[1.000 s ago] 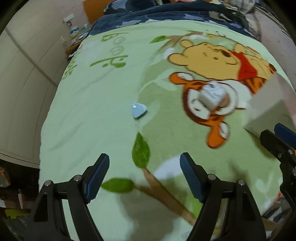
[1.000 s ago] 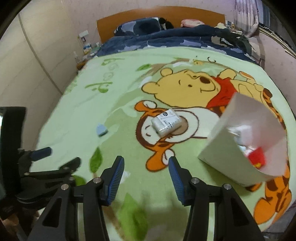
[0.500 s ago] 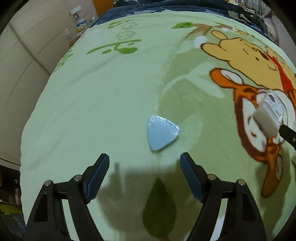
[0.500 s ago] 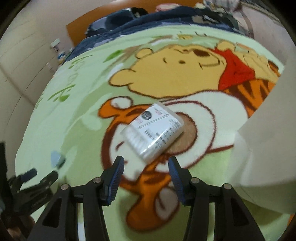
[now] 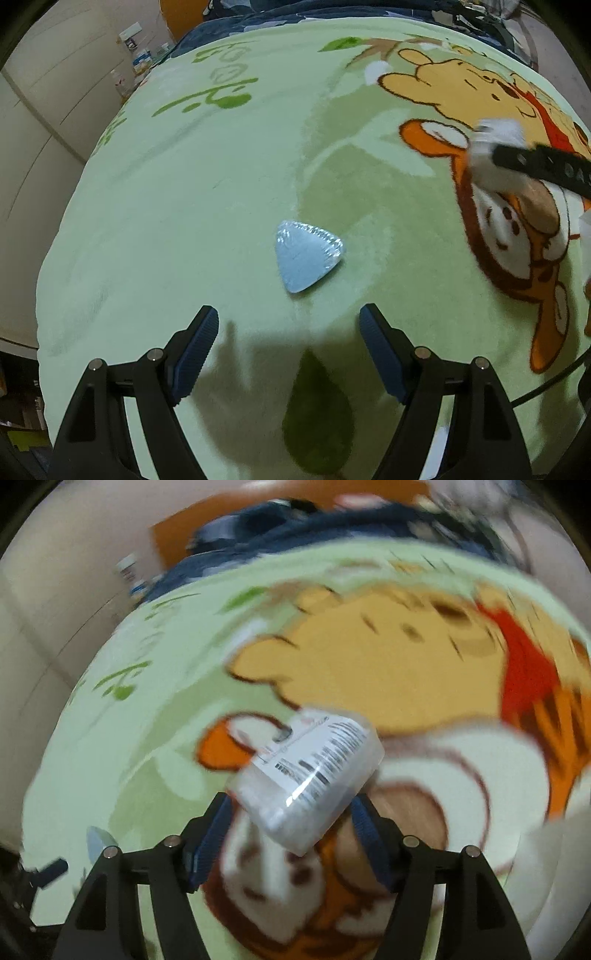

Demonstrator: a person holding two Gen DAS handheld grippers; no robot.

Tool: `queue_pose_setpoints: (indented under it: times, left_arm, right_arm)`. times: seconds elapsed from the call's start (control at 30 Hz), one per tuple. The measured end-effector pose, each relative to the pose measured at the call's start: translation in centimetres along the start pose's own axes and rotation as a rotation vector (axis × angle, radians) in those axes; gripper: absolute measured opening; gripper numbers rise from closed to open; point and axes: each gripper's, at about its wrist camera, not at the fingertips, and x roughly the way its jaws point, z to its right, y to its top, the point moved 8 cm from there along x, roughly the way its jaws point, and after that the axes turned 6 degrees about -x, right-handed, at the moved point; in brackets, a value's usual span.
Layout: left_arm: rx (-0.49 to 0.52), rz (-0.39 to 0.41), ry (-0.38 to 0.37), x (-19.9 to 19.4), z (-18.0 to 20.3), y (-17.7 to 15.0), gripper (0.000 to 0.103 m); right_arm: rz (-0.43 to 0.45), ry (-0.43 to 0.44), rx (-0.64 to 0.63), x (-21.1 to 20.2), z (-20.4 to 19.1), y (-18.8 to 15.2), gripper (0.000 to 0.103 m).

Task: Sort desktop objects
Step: 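Withdraw both tools from the box toward the blue sponge and white packet, then grasp the frosted plastic bottle with the right tool while the left tool grasps the blue sponge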

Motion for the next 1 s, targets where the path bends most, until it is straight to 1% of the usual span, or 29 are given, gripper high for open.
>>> queue_pose_setpoints:
  times: [0.07, 0.1, 0.13, 0.27, 0.37, 0.5, 0.53, 0.63, 0.67, 0.73, 0.8, 0.83, 0.9, 0.97, 1.0]
  left_arm:
    - [-0.007, -0.001, -0.007, 0.0, 0.2, 0.2, 0.080]
    - [-0.009, -0.002, -0.009, -0.1, 0.2, 0.3, 0.080]
    - [-0.014, -0.002, -0.013, -0.1, 0.3, 0.4, 0.080]
    - [-0.021, 0.003, -0.023, -0.4, 0.2, 0.7, 0.080]
    - [-0.024, 0.002, -0.023, -0.3, -0.2, 0.8, 0.080]
    - [-0.035, -0.010, -0.024, 0.1, -0.7, 0.9, 0.080]
    - [-0.036, -0.013, -0.026, 0.3, -0.8, 0.9, 0.080]
    - [-0.033, -0.020, -0.033, 0.6, -0.9, 0.9, 0.080]
    - [-0.030, -0.020, -0.035, 0.8, -0.9, 1.0, 0.080]
    - [-0.024, -0.022, -0.040, 0.9, -0.7, 1.1, 0.080]
    - [-0.017, -0.024, -0.046, 1.1, -0.5, 1.3, 0.080]
    - [-0.015, -0.023, -0.047, 1.2, -0.4, 1.4, 0.080]
    - [-0.014, -0.024, -0.049, 1.4, -0.4, 1.6, 0.080]
    - [-0.022, -0.029, -0.048, 1.6, -0.5, 1.5, 0.080]
    - [-0.027, -0.032, -0.048, 1.6, -0.5, 1.5, 0.080]
  right_arm:
    - [0.021, 0.025, -0.101, -0.3, -2.4, 1.2, 0.069]
    - [0.021, 0.003, -0.137, -0.2, -3.2, 1.7, 0.069]
    - [0.016, -0.010, -0.142, -0.2, -3.3, 1.8, 0.069]
    - [0.004, -0.047, -0.091, 0.0, -2.8, 1.6, 0.069]
    - [-0.017, -0.075, -0.035, 1.2, -2.6, 1.5, 0.069]
    - [-0.014, -0.143, 0.062, 2.3, -2.0, 1.5, 0.069]
    - [-0.018, -0.176, 0.083, 2.7, -1.7, 1.6, 0.069]
    - [-0.077, -0.246, 0.129, 4.3, -0.7, 1.6, 0.069]
    - [-0.086, -0.243, 0.146, 4.7, -0.5, 1.6, 0.069]
    - [-0.079, -0.185, 0.172, 5.4, 0.0, 1.7, 0.069]
    - [-0.067, -0.148, 0.147, 5.6, 0.2, 1.8, 0.069]
    - [-0.066, -0.139, 0.128, 5.5, 0.2, 1.7, 0.064]
    - [-0.071, -0.119, 0.082, 5.3, 0.0, 1.4, 0.061]
    - [-0.079, -0.091, 0.044, 4.9, -0.2, 0.9, 0.053]
    - [-0.082, -0.083, 0.021, 4.6, -0.3, 0.6, 0.051]
